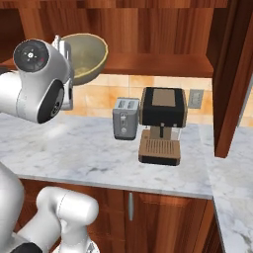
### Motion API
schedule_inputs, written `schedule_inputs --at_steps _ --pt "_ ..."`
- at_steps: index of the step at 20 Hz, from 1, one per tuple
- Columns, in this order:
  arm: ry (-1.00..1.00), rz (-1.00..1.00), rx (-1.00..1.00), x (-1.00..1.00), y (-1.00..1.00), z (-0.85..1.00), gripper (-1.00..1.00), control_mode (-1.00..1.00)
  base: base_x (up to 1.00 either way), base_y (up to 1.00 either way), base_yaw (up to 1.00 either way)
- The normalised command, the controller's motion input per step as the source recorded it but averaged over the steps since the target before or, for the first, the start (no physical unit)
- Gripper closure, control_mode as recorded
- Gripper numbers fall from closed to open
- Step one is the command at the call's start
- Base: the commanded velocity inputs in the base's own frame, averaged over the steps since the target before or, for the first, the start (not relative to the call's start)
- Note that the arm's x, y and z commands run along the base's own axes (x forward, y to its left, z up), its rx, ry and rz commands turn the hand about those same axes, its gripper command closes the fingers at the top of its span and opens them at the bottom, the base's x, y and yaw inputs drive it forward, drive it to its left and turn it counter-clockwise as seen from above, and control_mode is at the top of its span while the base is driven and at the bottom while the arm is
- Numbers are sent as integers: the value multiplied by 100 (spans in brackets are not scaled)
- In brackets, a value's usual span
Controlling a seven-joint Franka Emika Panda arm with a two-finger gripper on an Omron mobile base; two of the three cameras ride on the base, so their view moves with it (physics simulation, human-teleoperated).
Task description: Pick the mug and place it in the sink. Pick the bowl and place it in the open cabinet and then close the cabinet.
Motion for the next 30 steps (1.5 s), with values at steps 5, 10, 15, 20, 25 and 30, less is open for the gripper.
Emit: schedule_inputs --at_steps 5,10,15,20,25,30 --pt "-6 0 0 51 0 0 100 -100 0 0 0" --pt "-2 0 1 58 2 0 100 -100 0 0 0" --pt "7 0 0 58 1 0 100 -100 0 0 0" --pt "3 0 0 56 0 0 100 -100 0 0 0" --pt "0 0 0 53 0 0 100 -100 0 0 0" --pt "0 0 0 54 0 0 100 -100 0 0 0"
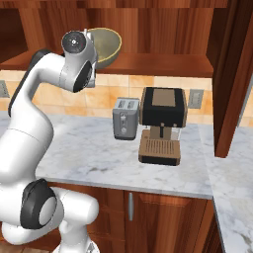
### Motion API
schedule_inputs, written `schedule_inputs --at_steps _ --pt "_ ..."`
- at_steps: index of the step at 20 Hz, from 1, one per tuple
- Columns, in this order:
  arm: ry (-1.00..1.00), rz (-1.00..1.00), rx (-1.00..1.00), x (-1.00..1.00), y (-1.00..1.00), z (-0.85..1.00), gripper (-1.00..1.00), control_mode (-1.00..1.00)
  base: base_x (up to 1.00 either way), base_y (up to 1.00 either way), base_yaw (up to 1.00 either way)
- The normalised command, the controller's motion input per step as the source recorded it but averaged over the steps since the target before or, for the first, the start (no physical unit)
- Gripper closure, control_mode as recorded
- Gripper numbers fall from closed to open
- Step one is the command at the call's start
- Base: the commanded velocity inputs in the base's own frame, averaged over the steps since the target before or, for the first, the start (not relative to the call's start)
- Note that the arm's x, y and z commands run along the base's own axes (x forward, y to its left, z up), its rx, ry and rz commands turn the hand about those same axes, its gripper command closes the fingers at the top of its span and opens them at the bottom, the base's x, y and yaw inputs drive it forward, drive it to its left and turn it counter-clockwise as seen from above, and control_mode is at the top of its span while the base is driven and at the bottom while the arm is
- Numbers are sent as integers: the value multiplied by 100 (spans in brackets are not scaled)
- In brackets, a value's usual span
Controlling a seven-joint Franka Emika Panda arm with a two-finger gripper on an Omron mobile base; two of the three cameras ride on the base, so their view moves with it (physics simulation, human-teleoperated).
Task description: Pick the mug and place it in the sink. Pick the bowl and place it in the open cabinet and then close the cabinet.
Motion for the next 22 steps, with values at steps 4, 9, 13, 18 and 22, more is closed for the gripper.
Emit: schedule_inputs --at_steps 4,9,13,18,22 --pt "0 0 0 54 0 -1 100 -100 0 0 0" --pt "0 0 0 47 0 -2 100 -100 0 0 0" --pt "0 0 0 46 0 -5 100 -100 0 0 0" --pt "0 0 0 40 0 -7 100 -100 0 0 0" --pt "0 0 0 8 0 -19 100 -100 0 0 0"
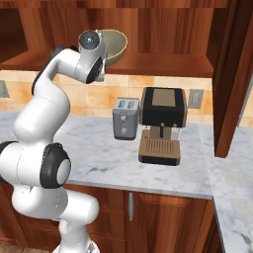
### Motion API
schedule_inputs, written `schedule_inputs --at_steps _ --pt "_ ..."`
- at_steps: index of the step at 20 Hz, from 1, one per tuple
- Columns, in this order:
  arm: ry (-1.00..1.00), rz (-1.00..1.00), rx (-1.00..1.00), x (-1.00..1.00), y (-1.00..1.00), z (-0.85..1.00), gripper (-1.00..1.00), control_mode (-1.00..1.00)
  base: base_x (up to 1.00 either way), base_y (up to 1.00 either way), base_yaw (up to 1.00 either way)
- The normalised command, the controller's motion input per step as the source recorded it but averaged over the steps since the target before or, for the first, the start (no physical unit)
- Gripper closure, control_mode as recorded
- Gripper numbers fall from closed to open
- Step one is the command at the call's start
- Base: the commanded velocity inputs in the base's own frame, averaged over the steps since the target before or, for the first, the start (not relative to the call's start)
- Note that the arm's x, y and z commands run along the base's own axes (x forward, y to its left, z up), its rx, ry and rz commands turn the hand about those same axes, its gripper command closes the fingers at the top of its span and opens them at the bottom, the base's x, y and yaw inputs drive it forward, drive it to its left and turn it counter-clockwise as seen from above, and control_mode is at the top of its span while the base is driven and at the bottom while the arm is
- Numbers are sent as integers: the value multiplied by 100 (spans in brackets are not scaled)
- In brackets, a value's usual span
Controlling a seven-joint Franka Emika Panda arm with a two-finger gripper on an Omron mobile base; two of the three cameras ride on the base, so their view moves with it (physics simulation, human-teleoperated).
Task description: Pick the mug and place it in the sink. Pick the bowl and place it in the open cabinet and then close the cabinet.
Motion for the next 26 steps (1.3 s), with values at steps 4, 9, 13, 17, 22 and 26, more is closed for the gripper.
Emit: schedule_inputs --at_steps 4,9,13,17,22,26 --pt "0 0 0 27 3 -19 100 -100 0 0 0" --pt "-1 0 0 43 2 -10 100 -100 0 0 0" --pt "-1 0 0 41 0 -5 100 -100 0 0 0" --pt "0 0 0 21 0 -13 -100 -100 0 0 0" --pt "-8 0 0 3 0 4 -100 -100 0 0 0" --pt "-11 0 0 0 0 14 -100 -100 0 0 0"
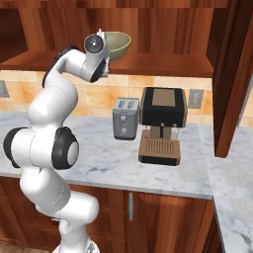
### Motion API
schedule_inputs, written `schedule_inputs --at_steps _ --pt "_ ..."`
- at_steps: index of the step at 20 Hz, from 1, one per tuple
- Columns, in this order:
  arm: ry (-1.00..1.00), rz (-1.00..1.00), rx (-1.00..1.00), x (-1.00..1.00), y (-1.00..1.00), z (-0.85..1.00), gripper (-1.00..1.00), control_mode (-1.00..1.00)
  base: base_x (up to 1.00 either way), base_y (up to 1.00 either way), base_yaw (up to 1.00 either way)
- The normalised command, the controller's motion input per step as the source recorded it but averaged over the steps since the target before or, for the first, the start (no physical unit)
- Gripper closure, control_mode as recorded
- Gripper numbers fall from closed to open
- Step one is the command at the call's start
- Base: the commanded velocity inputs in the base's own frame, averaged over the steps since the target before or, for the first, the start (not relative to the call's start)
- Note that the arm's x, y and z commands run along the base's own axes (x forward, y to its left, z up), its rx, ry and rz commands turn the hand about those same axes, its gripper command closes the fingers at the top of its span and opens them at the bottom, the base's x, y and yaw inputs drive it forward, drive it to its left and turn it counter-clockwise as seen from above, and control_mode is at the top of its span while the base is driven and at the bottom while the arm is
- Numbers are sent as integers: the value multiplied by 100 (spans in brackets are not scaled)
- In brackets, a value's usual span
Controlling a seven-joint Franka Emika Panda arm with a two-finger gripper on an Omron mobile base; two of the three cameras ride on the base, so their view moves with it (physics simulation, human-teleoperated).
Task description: Pick the mug and place it in the sink. Pick the bowl and place it in the open cabinet and then close the cabinet.
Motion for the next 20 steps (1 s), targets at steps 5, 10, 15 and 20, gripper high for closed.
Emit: schedule_inputs --at_steps 5,10,15,20 --pt "-8 0 0 -13 0 11 -100 -100 0 0 0" --pt "0 -7 3 -71 -4 0 -100 -100 0 0 0" --pt "0 -8 4 -86 -4 2 -100 -100 0 0 0" --pt "0 -11 5 -96 -1 0 -100 -100 0 0 0"
